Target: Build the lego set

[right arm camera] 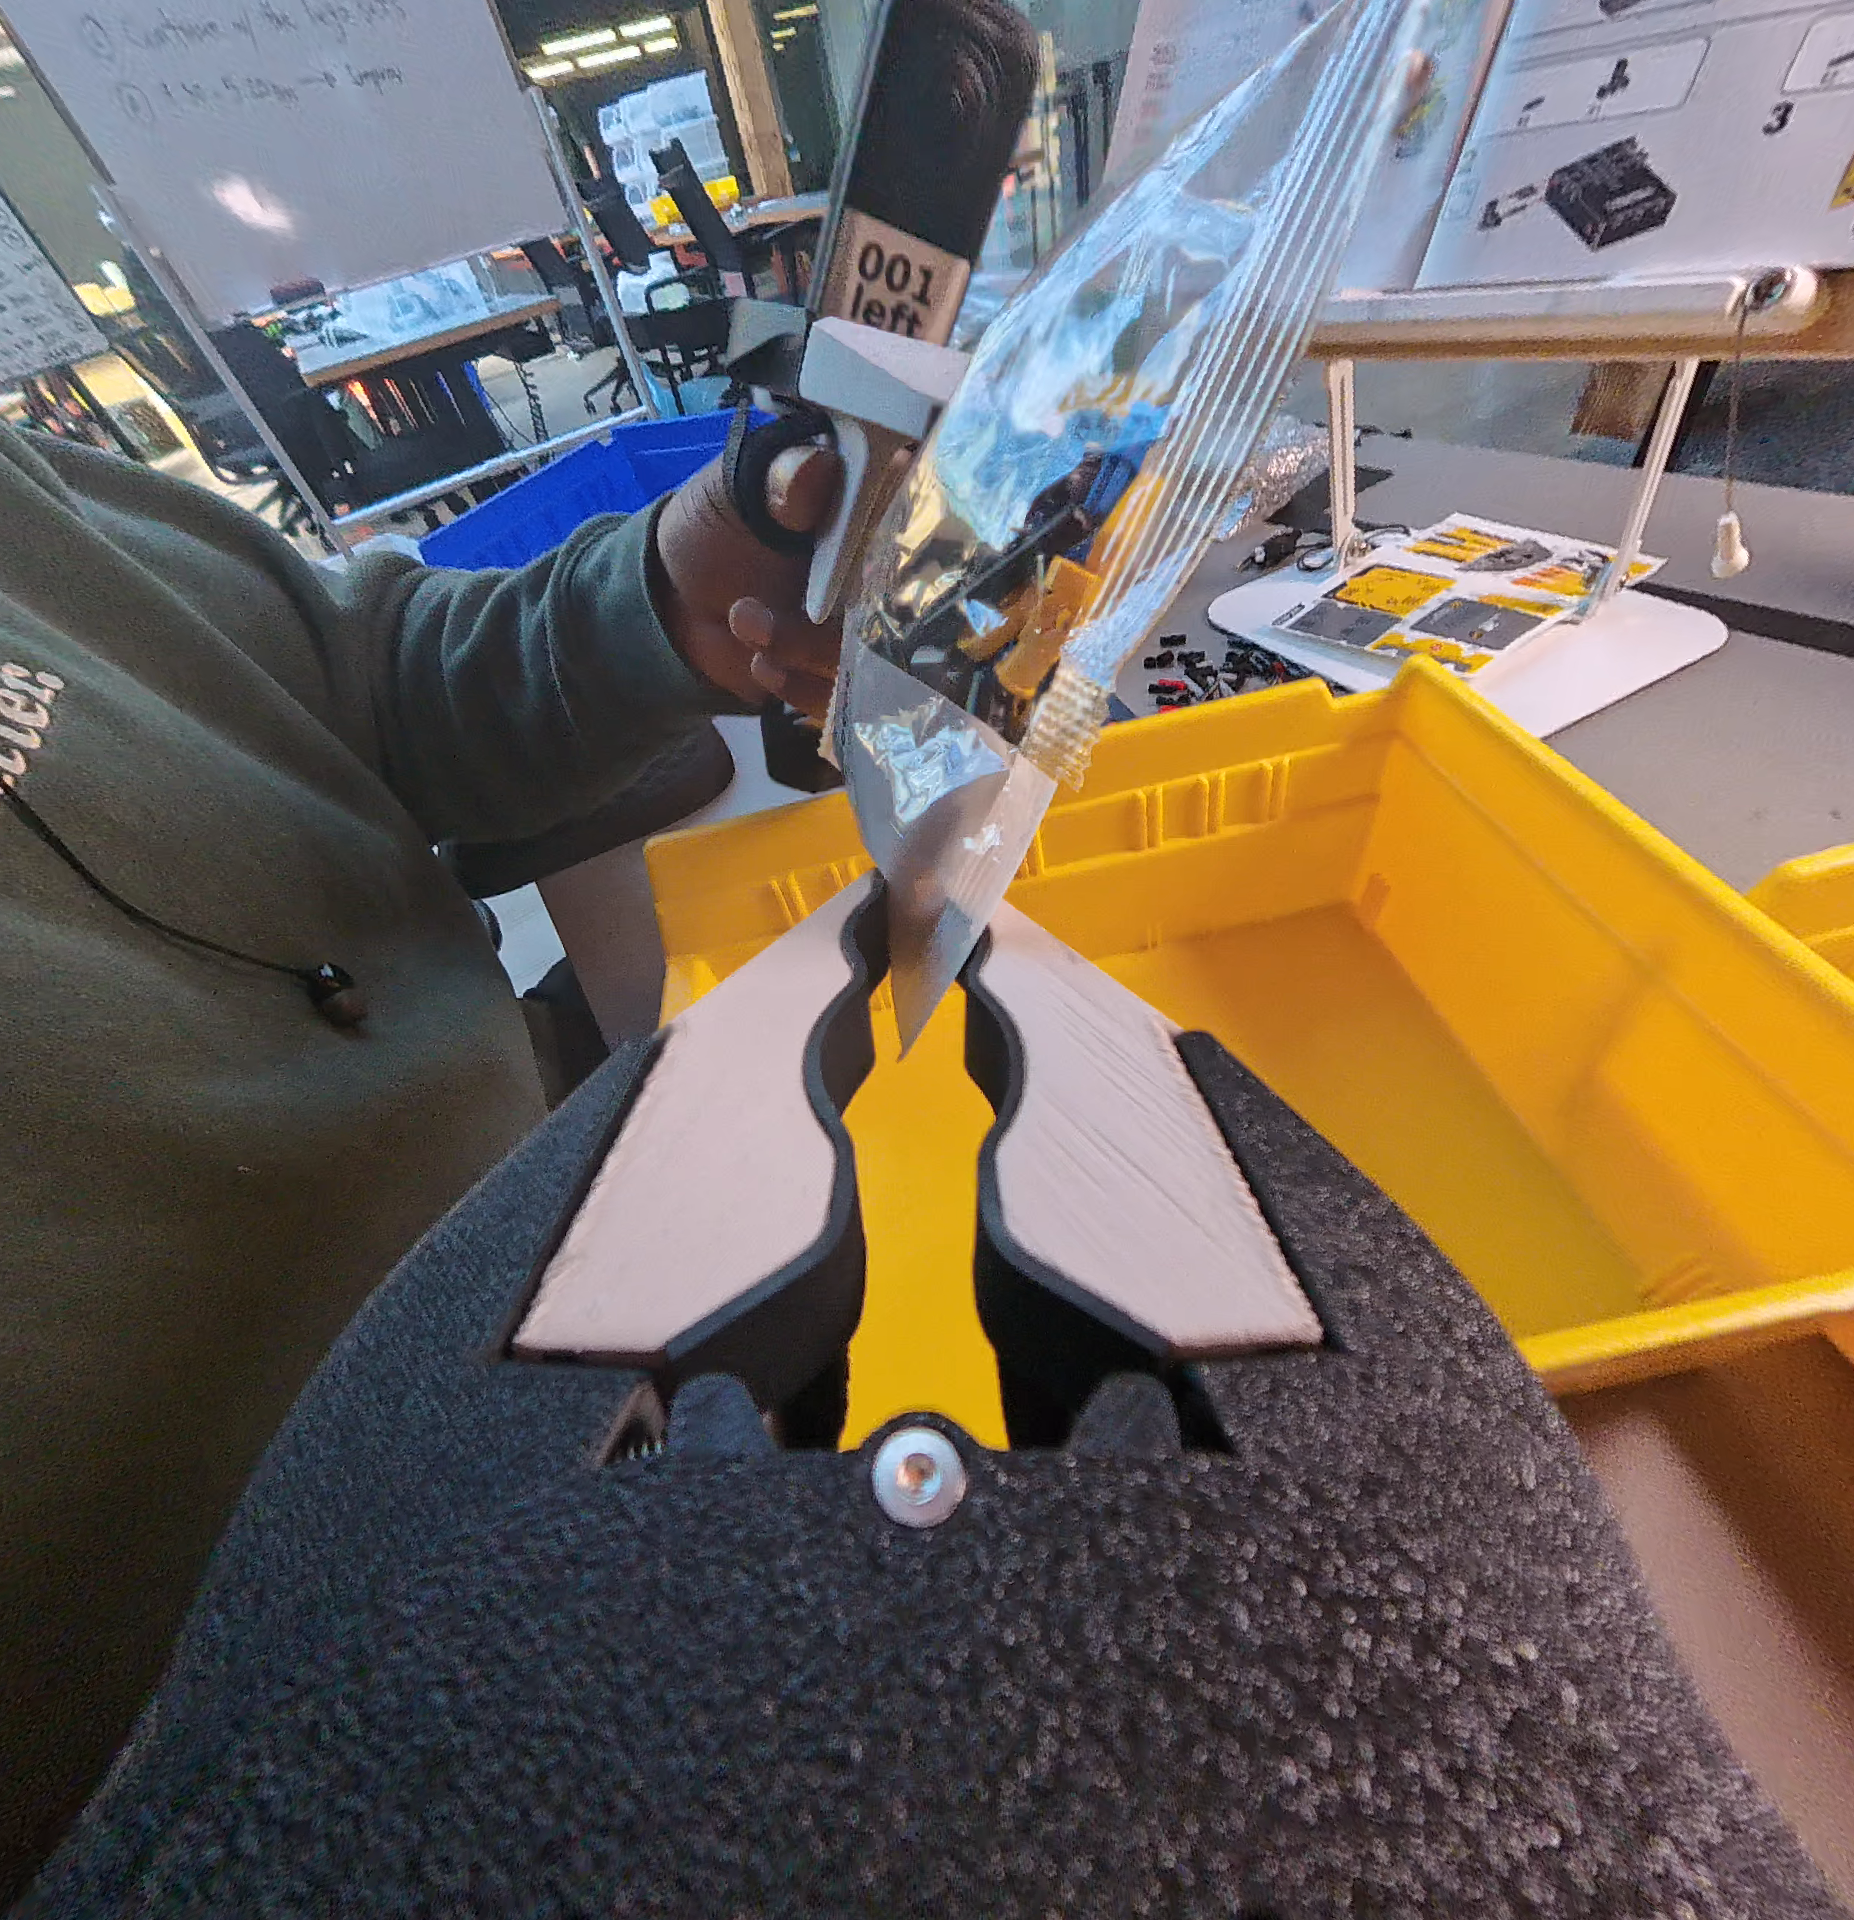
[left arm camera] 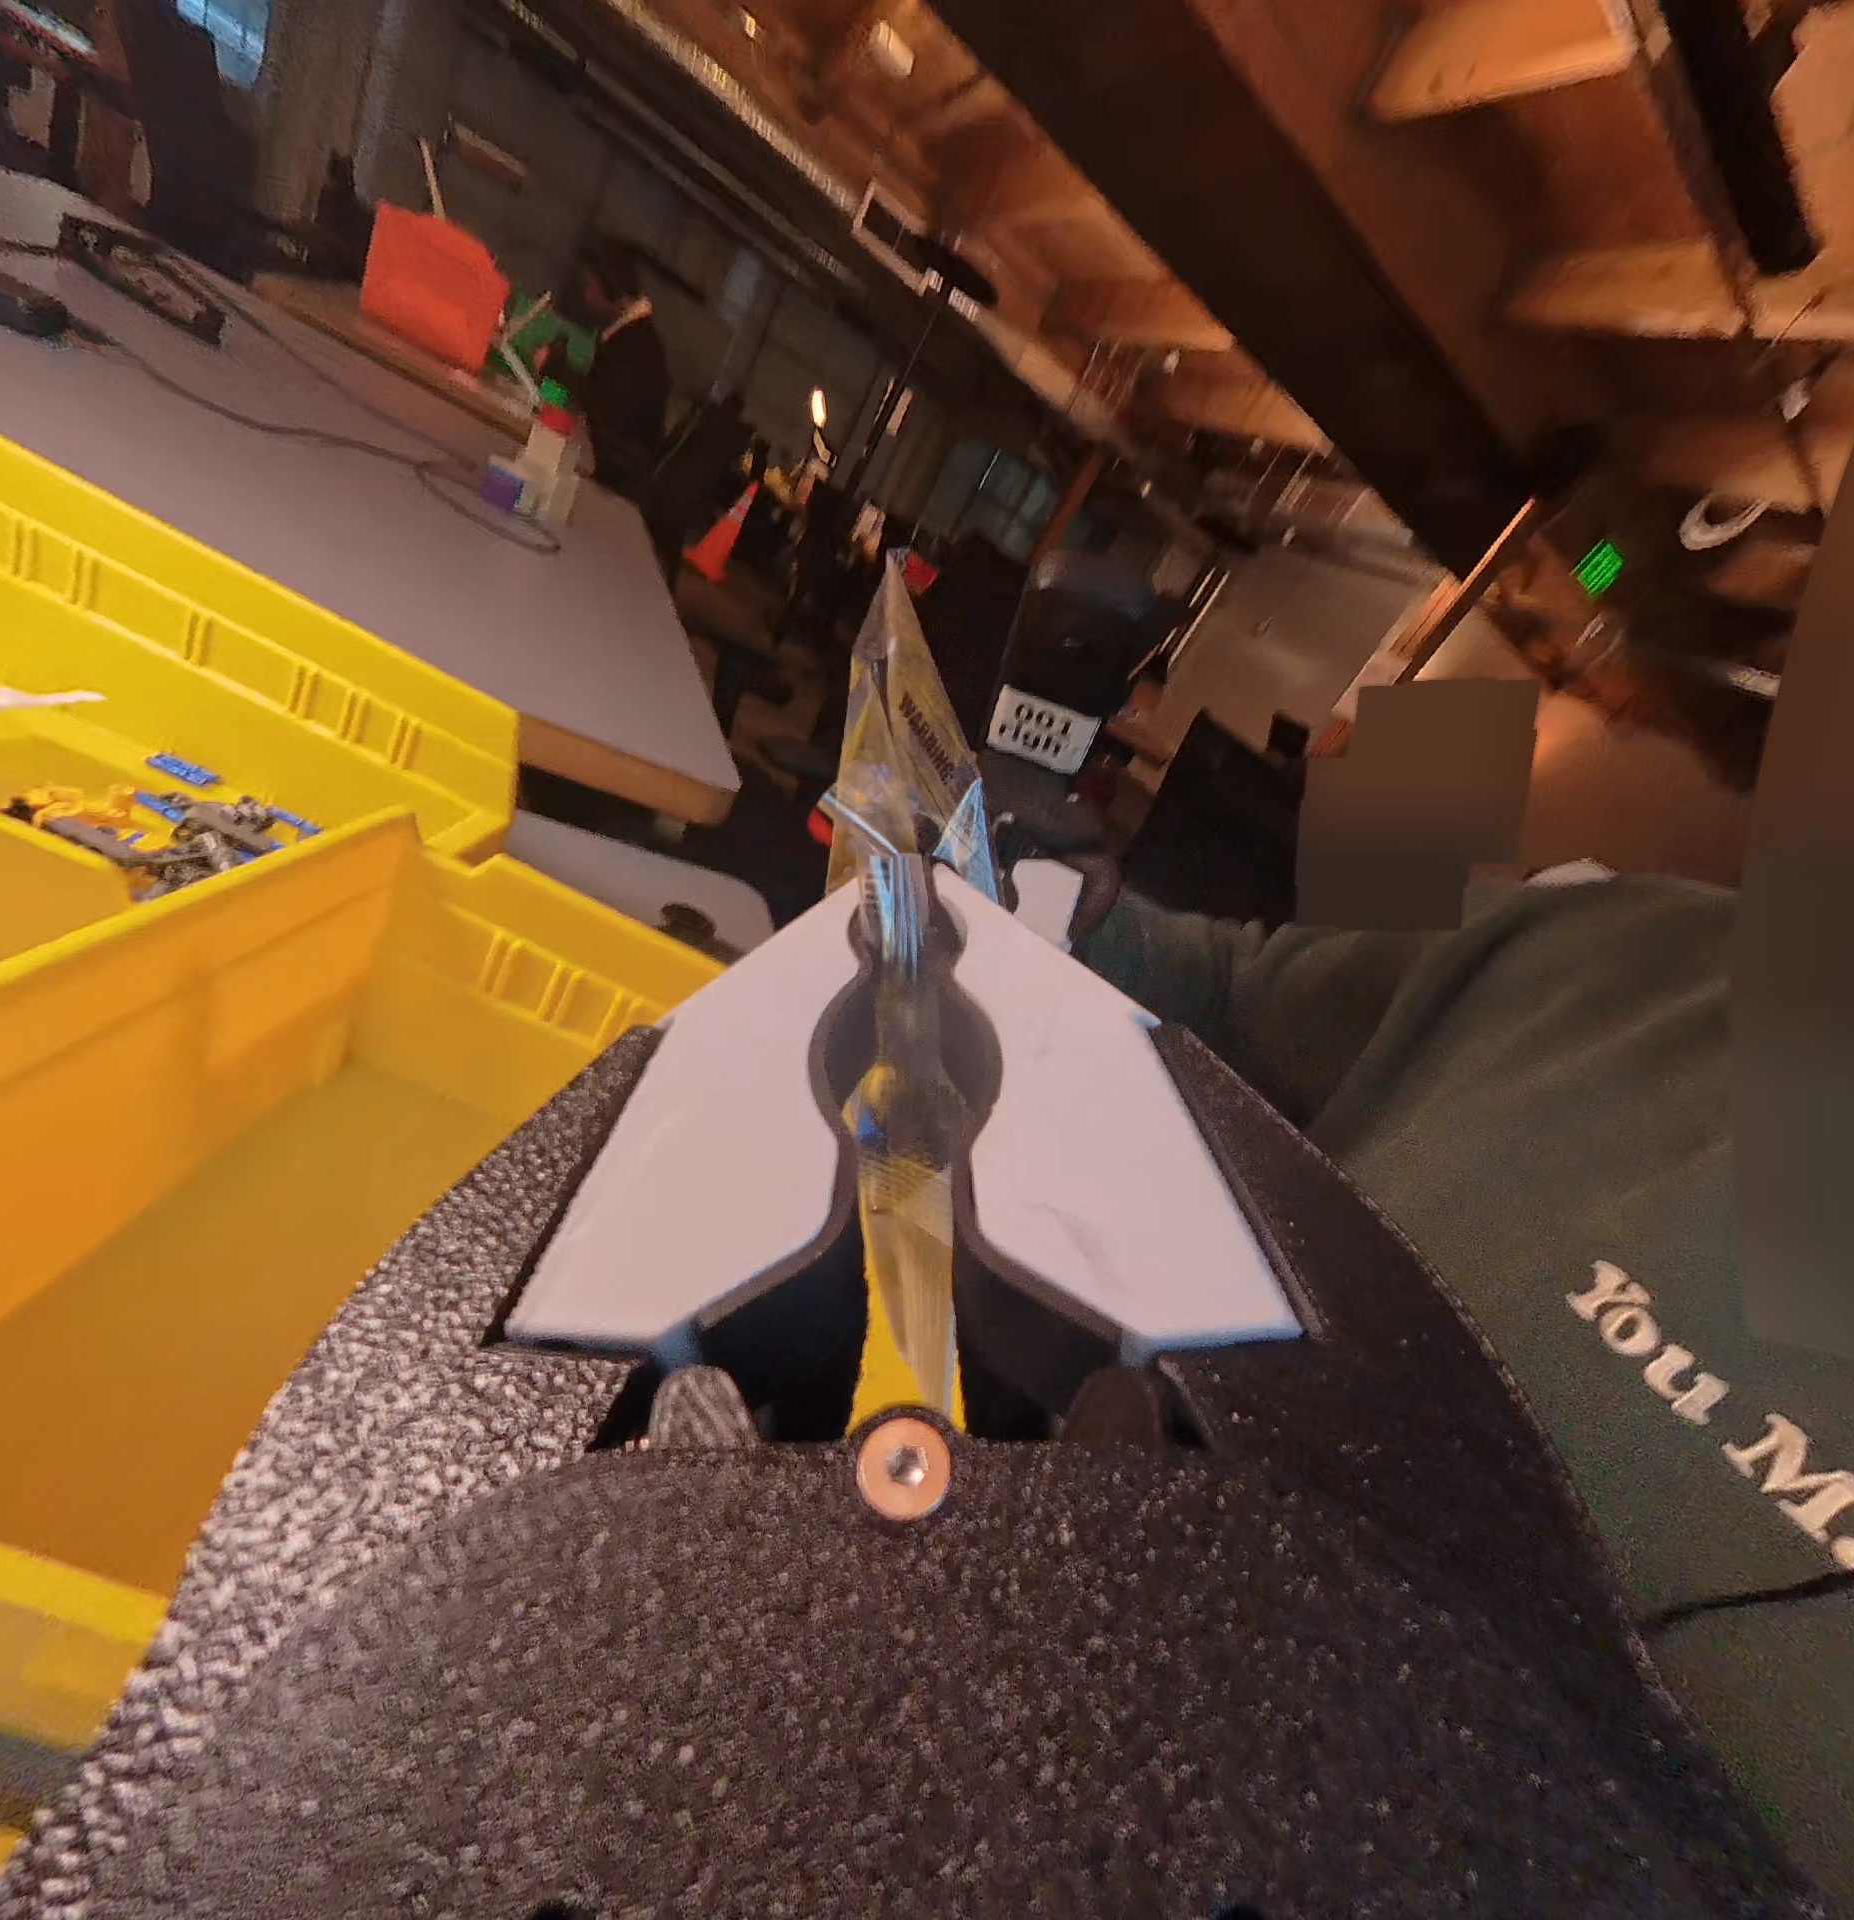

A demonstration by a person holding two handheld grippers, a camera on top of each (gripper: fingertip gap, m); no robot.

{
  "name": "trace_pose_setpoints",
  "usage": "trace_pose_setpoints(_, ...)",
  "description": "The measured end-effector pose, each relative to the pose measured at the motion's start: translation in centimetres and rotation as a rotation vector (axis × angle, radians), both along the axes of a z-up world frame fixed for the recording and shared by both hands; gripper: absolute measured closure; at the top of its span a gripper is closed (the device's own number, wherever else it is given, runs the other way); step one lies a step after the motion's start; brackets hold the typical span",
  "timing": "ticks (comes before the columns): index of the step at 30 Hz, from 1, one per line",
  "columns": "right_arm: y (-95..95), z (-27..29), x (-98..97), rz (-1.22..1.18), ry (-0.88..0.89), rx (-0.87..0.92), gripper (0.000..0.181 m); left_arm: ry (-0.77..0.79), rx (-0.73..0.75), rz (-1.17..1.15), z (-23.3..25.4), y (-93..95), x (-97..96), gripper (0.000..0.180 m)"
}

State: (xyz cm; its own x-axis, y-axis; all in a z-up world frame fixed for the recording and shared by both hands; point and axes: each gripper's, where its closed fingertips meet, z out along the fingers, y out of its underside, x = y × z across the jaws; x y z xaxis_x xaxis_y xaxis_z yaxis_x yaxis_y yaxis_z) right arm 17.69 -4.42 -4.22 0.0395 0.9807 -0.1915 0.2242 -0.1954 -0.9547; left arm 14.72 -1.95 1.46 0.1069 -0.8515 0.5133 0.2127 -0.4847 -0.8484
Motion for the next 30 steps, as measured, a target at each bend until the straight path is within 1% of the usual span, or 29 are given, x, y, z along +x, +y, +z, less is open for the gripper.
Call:
trace_pose_setpoints(2, 0.3, -1.2, 0.7, -0.008, -0.06, -0.005, 0.176, 0.146, 0.041, -0.002, -1.7, 0.0, 0.4, 0.175)
trace_pose_setpoints(7, 0.8, -3.2, 2.3, -0.017, -0.215, -0.023, 0.176, 0.427, 0.076, -0.051, -5.2, 0.3, 0.2, 0.169)
trace_pose_setpoints(11, 0.8, -3.9, 3.0, -0.004, -0.339, -0.03, 0.176, 0.666, 0.074, -0.175, -8.3, -0.7, -0.5, 0.167)
trace_pose_setpoints(13, 0.7, -4.6, 3.5, 0.012, -0.444, -0.014, 0.176, 0.833, 0.119, -0.211, -10.2, -1.1, -1.2, 0.16)
trace_pose_setpoints(14, 0.6, -5.0, 3.6, 0.025, -0.489, -0.017, 0.176, 0.891, 0.14, -0.231, -10.8, -1.3, -1.4, 0.156)
trace_pose_setpoints(16, 0.5, -5.6, 3.8, 0.051, -0.563, -0.029, 0.176, 0.924, 0.151, -0.262, -11.1, -1.7, -1.5, 0.149)
trace_pose_setpoints(19, 0.6, -6.5, 4.1, 0.095, -0.692, -0.028, 0.176, 0.95, 0.157, -0.236, -11.2, -1.0, -2.4, 0.14)
trace_pose_setpoints(22, 0.8, -7.0, 4.1, 0.142, -0.795, -0.023, 0.176, 0.92, 0.188, -0.178, -10.2, 0.1, -3.2, 0.137)
trace_pose_setpoints(26, 1.0, -7.6, 3.8, 0.226, -0.921, 0.002, 0.176, 0.875, 0.329, -0.113, -8.3, 2.0, -2.8, 0.134)
trace_pose_setpoints(30, 1.1, -7.7, 3.4, 0.314, -1.017, 0.041, 0.176, 0.864, 0.455, -0.172, -8.2, 3.2, -1.4, 0.133)
